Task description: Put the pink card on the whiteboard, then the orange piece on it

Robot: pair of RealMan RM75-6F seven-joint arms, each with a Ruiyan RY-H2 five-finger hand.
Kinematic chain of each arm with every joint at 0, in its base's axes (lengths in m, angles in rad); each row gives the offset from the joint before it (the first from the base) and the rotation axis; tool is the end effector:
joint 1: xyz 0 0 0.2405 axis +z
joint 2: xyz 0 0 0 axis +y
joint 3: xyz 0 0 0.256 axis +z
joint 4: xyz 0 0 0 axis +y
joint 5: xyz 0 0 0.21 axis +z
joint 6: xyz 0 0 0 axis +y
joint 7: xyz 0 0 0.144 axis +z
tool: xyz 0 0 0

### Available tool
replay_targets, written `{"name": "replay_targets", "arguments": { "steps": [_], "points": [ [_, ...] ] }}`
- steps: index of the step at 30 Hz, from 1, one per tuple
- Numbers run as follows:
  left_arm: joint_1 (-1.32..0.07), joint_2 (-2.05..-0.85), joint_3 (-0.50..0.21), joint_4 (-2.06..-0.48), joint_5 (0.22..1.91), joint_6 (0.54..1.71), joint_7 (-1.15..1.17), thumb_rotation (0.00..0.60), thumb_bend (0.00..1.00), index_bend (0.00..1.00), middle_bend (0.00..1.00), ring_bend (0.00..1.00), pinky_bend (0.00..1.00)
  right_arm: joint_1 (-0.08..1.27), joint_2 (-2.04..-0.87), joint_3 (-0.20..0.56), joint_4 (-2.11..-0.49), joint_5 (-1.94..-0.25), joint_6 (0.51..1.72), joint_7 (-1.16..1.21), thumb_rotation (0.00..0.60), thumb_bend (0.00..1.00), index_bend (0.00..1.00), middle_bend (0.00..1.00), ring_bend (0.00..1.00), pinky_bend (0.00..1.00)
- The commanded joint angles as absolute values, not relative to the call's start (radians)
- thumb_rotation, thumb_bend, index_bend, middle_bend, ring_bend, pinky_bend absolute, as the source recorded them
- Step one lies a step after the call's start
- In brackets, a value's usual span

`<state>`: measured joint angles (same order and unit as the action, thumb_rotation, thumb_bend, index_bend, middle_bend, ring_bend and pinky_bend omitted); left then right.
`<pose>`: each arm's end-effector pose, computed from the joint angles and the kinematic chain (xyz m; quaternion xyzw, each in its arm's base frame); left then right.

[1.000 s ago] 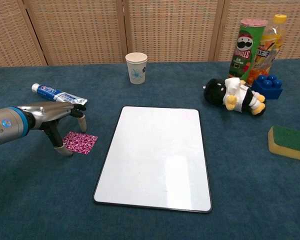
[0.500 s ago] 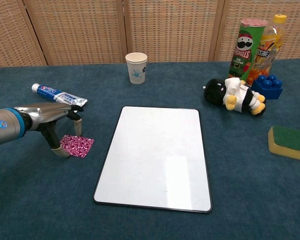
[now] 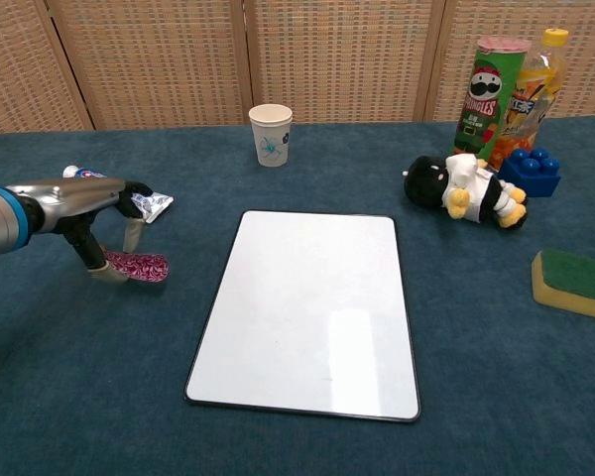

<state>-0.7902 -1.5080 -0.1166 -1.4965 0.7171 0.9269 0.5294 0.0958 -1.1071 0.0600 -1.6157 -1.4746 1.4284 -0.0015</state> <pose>-0.1910 0.3475 -0.0145 -0.7243 -0.4463 -0.2459 0.4645 -0.3148 -0.1864 0.1580 0.5985 -0.4009 0.3729 0.5848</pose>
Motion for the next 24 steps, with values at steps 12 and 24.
{"name": "replay_targets", "arguments": {
  "steps": [12, 24],
  "points": [
    [-0.841, -1.465, -0.172, -1.627, 0.722, 0.968, 0.566, 0.6, 0.2, 0.6, 0.0, 0.0, 0.0, 0.096, -1.105, 0.059, -1.617, -1.474, 1.427, 0.003, 0.6, 0.0, 0.0, 0.0, 0.0, 0.0],
    [-1.018, -1.594, -0.253, -1.59, 0.583, 0.919, 0.665, 0.6, 0.16, 0.42, 0.0, 0.0, 0.0, 0.098, -1.102, 0.06, -1.614, -1.47, 1.42, 0.014, 0.6, 0.0, 0.0, 0.0, 0.0, 0.0]
  ]
}}
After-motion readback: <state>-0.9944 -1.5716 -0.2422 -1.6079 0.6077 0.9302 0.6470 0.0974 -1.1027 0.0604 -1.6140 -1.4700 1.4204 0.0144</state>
